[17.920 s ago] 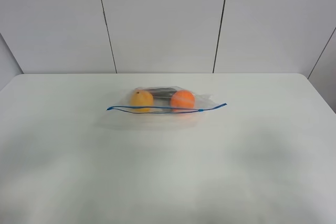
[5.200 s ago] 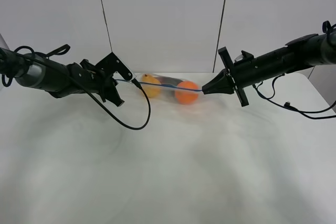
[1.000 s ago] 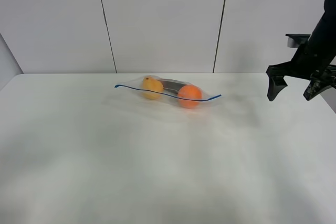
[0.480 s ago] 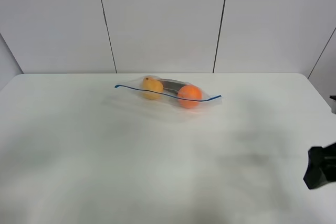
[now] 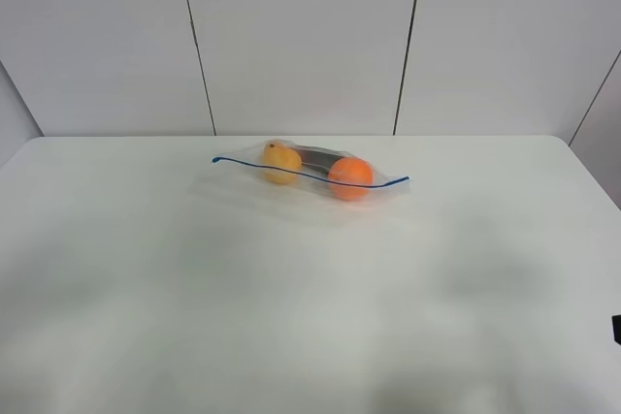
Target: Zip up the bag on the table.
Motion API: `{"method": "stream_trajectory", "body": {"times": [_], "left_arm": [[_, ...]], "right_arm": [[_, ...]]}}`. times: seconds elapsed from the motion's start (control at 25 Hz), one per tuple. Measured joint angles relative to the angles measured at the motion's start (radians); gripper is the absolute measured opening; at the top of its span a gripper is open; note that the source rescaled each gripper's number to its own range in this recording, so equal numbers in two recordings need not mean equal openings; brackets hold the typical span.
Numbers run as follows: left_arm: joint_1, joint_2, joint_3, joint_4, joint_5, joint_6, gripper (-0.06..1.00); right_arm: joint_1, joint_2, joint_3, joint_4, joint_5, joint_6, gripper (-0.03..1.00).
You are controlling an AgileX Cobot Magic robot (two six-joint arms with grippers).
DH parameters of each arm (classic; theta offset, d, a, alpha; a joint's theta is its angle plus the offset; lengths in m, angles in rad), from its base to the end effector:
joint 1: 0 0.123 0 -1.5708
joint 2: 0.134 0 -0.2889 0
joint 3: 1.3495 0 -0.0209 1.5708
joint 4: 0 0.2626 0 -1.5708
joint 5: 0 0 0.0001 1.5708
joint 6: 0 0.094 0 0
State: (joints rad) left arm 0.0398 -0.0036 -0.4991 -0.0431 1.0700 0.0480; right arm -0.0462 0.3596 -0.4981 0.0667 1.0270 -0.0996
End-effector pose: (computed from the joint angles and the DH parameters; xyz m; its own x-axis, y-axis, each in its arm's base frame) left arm 0.0036 -0.0034 0.2806 -0.4611 0.0089 -0.8873 0.0063 1.0000 0.0068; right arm 0.0623 0.0025 0.2716 -0.7156 -0.0319 -0.6977 -0.0402 0.9992 -0.0044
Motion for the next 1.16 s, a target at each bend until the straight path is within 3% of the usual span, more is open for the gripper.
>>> {"method": "stream_trajectory", "body": {"times": [0.56,1.16], "left_arm": [[0.000,0.000,0.000,0.000,0.000,0.000,1.00],[0.000,0.000,0.000,0.000,0.000,0.000,1.00]], "right_arm": [[0.028,-0.356,0.003,-0.005,0.001,0.000,1.00],[0.031,-0.365,0.003,-0.006,0.001,0.000,1.00]]}}
